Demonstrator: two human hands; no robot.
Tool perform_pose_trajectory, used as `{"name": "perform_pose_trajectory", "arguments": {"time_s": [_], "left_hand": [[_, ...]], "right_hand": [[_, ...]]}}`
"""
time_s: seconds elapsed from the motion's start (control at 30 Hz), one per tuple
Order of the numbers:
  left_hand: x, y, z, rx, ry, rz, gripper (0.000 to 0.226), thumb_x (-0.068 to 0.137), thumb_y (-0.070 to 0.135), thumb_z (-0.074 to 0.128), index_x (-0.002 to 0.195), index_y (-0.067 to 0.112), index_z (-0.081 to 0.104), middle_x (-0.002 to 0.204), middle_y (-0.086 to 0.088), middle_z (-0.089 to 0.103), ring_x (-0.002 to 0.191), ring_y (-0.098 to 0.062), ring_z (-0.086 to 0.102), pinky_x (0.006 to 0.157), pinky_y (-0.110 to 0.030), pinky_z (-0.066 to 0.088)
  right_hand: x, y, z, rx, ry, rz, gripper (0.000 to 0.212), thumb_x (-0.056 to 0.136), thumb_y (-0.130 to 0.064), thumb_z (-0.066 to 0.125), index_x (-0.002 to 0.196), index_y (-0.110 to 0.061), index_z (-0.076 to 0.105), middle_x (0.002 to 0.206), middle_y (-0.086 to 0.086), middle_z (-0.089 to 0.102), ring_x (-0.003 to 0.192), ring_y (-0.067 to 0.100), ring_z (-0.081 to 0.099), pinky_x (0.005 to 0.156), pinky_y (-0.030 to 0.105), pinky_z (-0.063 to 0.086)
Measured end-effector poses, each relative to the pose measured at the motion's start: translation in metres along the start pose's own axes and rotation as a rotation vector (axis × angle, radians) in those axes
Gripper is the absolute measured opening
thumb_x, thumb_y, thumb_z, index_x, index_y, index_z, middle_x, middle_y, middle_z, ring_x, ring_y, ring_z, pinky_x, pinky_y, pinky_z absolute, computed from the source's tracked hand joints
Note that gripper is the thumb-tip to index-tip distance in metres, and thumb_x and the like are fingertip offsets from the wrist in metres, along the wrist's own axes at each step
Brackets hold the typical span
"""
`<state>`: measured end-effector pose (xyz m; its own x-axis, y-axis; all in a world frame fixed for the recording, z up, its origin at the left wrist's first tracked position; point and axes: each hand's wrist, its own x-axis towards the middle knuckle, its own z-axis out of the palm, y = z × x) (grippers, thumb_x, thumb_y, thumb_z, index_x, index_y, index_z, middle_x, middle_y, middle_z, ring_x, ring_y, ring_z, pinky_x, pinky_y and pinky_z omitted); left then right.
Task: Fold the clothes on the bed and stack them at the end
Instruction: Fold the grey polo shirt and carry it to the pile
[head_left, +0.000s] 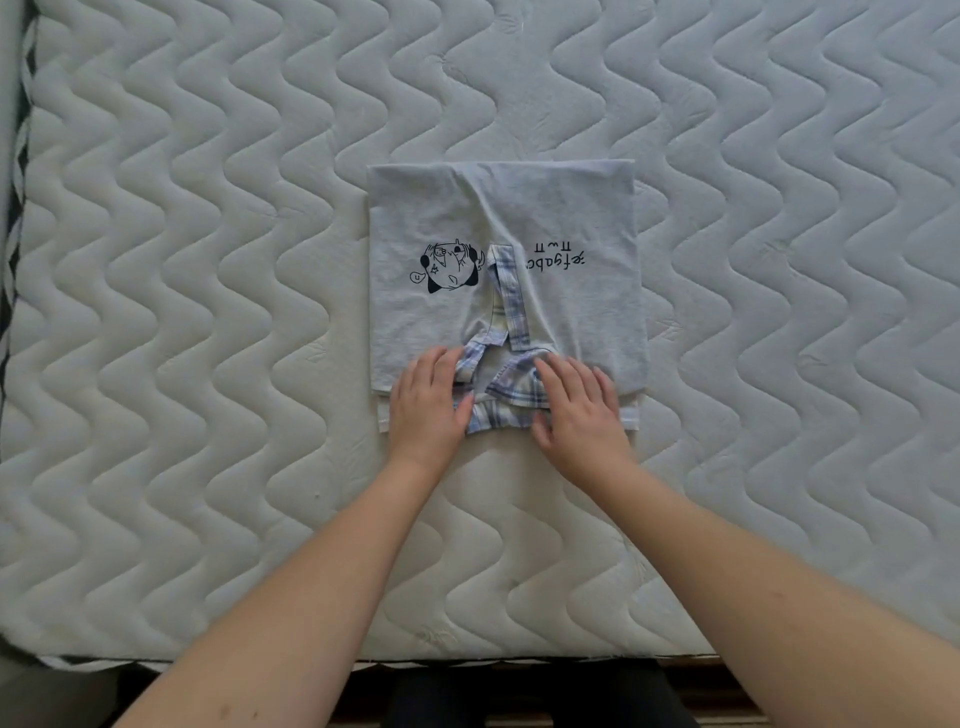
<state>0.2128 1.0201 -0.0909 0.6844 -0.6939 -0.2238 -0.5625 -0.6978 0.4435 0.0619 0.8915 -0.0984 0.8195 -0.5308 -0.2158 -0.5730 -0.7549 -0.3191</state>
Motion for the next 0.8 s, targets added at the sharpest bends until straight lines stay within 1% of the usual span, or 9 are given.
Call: {"name": "perform_pose_trajectory", "arguments": {"time_s": [0.17,0.27,0.33,0.43,0.5,0.6,0.67,0.73,0.8], "left_hand": [[0.032,0.007,0.004,0.004,-0.117,-0.111,0.040,0.086,0.022,0.065,0.126,0.024,0.059,0.125,0.000,0.056,0.121,-0.023,0.048,0.101,-0.037,0.032],[0.043,0.012,0.003,-0.038,-0.135,-0.164,0.033,0.088,0.015,0.057,0.120,0.021,0.060,0.115,-0.002,0.060,0.111,-0.024,0.053,0.095,-0.037,0.034],[0.049,0.015,-0.002,-0.130,-0.134,-0.193,0.034,0.087,0.010,0.051,0.118,0.020,0.060,0.102,-0.004,0.066,0.096,-0.026,0.059,0.087,-0.037,0.040],[0.051,0.011,-0.010,-0.287,-0.172,-0.203,0.034,0.086,0.008,0.047,0.114,0.022,0.060,0.075,0.000,0.062,0.063,-0.013,0.054,0.058,-0.028,0.041],[0.051,0.007,-0.013,-0.329,-0.189,-0.179,0.033,0.086,0.007,0.049,0.111,0.024,0.063,0.065,0.009,0.057,0.054,-0.003,0.050,0.050,-0.018,0.035],[0.050,0.004,-0.015,-0.276,-0.242,-0.060,0.034,0.090,0.010,0.055,0.121,0.020,0.066,0.093,0.002,0.068,0.075,-0.006,0.057,0.063,-0.012,0.035],[0.051,0.005,-0.011,-0.163,-0.300,0.027,0.037,0.093,0.013,0.053,0.129,0.018,0.062,0.113,-0.003,0.065,0.099,-0.019,0.059,0.081,-0.022,0.042],[0.054,0.008,-0.006,0.032,-0.311,0.110,0.038,0.095,0.017,0.049,0.131,0.018,0.061,0.113,-0.005,0.063,0.103,-0.025,0.058,0.085,-0.035,0.047],[0.055,0.014,-0.004,0.243,-0.294,0.217,0.034,0.094,0.019,0.047,0.124,0.016,0.063,0.109,-0.005,0.062,0.100,-0.027,0.058,0.079,-0.036,0.044]], "right_hand": [[0.031,-0.011,0.010,-0.136,-0.124,-0.019,0.058,0.084,-0.024,0.061,0.139,-0.018,0.046,0.136,0.005,0.049,0.128,0.028,0.042,0.107,0.037,0.024],[0.041,-0.008,0.008,-0.108,-0.103,-0.010,0.033,0.086,-0.023,0.063,0.117,-0.016,0.059,0.113,0.006,0.059,0.106,0.030,0.052,0.088,0.037,0.034],[0.045,-0.006,0.001,0.167,0.026,0.081,0.010,0.092,-0.022,0.060,0.091,-0.013,0.064,0.085,0.004,0.061,0.083,0.028,0.056,0.070,0.036,0.034],[0.049,0.004,-0.011,0.664,0.075,0.403,0.033,0.100,-0.032,0.052,0.070,-0.018,0.057,0.058,-0.010,0.052,0.057,0.005,0.048,0.054,0.026,0.031],[0.048,0.010,-0.018,0.848,0.145,0.586,0.042,0.101,-0.035,0.051,0.061,-0.022,0.048,0.051,-0.014,0.049,0.051,0.000,0.043,0.052,0.019,0.033],[0.043,0.019,-0.021,0.996,0.213,0.765,0.043,0.101,-0.041,0.048,0.065,-0.018,0.049,0.063,0.000,0.054,0.061,0.013,0.050,0.062,0.031,0.041],[0.039,0.022,-0.021,1.081,0.284,0.851,0.040,0.101,-0.043,0.048,0.074,-0.014,0.056,0.067,0.006,0.053,0.064,0.016,0.050,0.065,0.032,0.042],[0.036,0.023,-0.020,1.151,0.373,0.923,0.039,0.101,-0.042,0.048,0.074,-0.018,0.062,0.064,0.000,0.055,0.060,0.011,0.049,0.064,0.030,0.042],[0.034,0.025,-0.020,1.202,0.441,0.991,0.037,0.100,-0.040,0.050,0.073,-0.020,0.065,0.061,-0.009,0.059,0.058,0.007,0.051,0.064,0.028,0.043]]}}
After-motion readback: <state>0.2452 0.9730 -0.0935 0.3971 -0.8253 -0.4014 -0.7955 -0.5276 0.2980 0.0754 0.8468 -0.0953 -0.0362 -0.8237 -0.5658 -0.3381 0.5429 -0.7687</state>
